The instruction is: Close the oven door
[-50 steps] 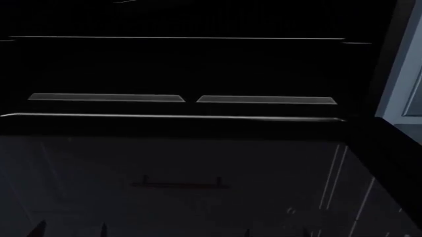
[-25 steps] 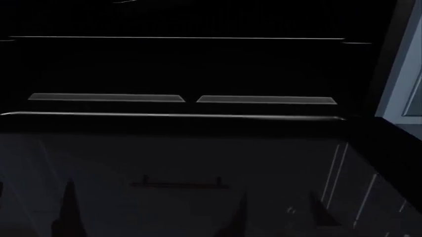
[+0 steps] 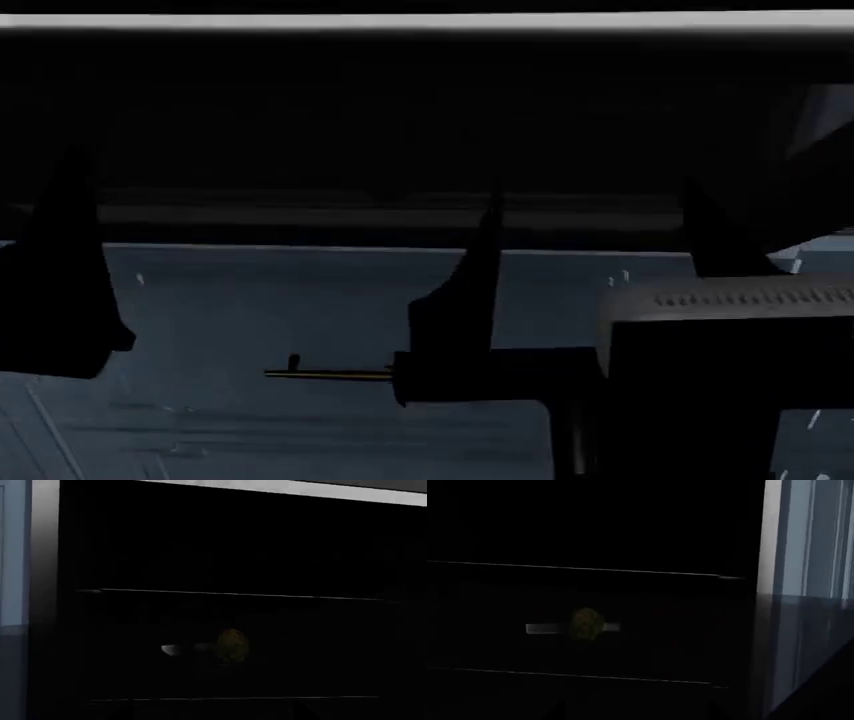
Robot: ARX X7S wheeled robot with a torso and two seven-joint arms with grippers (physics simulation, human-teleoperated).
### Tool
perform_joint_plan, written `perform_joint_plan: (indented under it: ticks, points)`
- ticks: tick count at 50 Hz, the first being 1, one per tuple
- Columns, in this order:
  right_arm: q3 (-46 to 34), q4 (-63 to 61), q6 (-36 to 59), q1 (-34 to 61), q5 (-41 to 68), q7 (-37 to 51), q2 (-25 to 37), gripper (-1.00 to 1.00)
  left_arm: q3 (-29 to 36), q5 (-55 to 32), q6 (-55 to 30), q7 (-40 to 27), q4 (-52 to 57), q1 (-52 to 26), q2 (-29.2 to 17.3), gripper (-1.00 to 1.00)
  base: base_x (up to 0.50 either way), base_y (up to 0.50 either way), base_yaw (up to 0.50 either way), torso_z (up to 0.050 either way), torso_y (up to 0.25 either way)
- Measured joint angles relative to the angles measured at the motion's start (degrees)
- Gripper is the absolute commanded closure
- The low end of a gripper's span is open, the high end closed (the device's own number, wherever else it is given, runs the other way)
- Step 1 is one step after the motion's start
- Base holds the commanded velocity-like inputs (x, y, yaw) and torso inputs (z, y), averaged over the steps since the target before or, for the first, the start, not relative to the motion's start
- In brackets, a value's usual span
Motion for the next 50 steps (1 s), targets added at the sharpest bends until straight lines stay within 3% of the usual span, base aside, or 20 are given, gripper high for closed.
perform_joint_plan:
  ticks: [8,18,33,50]
  points:
    - [-1.4,3.5,4.7,15.9,13.2,7.3,3.2,-1.0,1.9,-9.4,-2.9,-3.3,-5.1,-14.8,-0.4,-1.0,0.0,0.0,0.0,0.0,0.0]
    - [-4.0,12.0,8.9,30.7,17.8,6.5,4.1,-1.0,4.5,-10.8,-4.8,-0.2,-14.9,-26.2,2.4,-1.0,0.0,0.0,0.0,0.0,0.0]
    - [-10.5,31.0,6.1,42.3,5.9,-8.5,2.2,-1.0,12.3,-0.2,-5.6,10.6,-33.4,-38.9,9.4,-1.0,0.0,0.0,0.0,0.0,0.0]
    - [-23.7,62.1,-3.6,56.5,-12.8,-27.5,-6.5,-1.0,19.4,11.7,-3.6,21.9,-59.6,-52.3,18.9,-1.0,0.0,0.0,0.0,0.0,0.0]
